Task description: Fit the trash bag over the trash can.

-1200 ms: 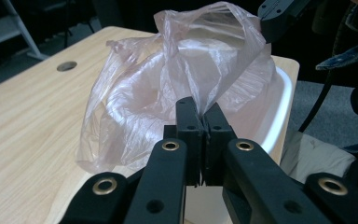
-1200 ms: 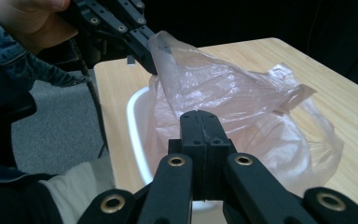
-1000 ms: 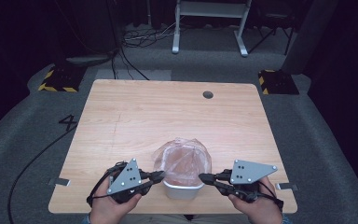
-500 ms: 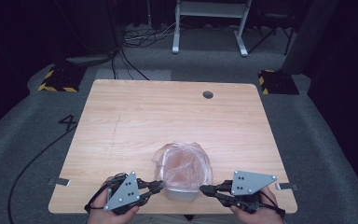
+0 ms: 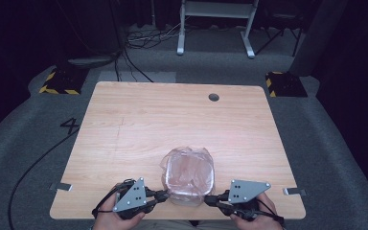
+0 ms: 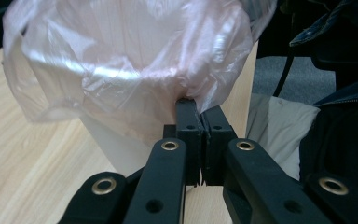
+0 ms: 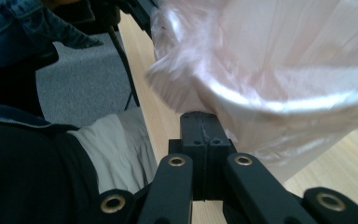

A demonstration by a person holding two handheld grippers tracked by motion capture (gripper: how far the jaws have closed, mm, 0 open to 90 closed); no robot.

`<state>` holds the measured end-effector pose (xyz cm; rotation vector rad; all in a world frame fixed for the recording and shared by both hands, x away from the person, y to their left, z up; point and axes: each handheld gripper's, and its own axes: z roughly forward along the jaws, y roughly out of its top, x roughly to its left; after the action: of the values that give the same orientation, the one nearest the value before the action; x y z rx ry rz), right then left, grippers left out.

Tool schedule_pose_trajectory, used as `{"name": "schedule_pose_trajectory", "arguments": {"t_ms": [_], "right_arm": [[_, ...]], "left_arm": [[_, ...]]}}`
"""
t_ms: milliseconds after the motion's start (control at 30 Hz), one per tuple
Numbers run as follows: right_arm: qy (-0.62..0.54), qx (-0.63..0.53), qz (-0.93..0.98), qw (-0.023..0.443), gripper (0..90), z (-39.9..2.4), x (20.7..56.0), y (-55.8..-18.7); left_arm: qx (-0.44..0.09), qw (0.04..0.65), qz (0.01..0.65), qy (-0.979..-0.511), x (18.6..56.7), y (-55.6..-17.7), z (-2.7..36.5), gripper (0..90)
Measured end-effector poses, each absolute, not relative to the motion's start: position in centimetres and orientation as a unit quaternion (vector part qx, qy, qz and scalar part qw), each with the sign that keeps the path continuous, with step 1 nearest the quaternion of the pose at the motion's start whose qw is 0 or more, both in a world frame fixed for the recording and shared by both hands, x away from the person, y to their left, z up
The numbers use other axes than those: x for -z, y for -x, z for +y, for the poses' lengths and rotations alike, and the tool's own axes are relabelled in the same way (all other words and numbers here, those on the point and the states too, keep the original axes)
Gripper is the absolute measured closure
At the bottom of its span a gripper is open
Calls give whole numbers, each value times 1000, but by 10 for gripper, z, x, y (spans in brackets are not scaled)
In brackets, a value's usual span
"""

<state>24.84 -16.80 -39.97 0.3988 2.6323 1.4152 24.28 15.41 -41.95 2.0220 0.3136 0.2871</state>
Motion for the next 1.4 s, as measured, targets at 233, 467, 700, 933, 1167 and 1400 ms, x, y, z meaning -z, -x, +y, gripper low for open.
{"name": "schedule_pose_trajectory", "arguments": {"t_ms": [233,467,700,933,1167,1400], "right_arm": [[-145,-454,878,45,900,-167,419,-255],[-147,-456,877,36,778,-172,415,-253],[-136,-476,867,62,721,-184,379,-244],[-142,-502,845,122,600,-185,352,-261],[-142,-506,839,143,522,-166,343,-291],[-145,-495,846,133,604,-145,348,-320]], "left_arm": [[-100,499,145,-849,433,-247,154,868],[-109,491,161,-849,431,-242,161,702],[-123,511,173,-833,414,-229,172,557],[-138,509,173,-832,408,-219,166,503],[-153,499,187,-832,413,-223,154,509],[-166,479,198,-839,419,-225,150,733]]}}
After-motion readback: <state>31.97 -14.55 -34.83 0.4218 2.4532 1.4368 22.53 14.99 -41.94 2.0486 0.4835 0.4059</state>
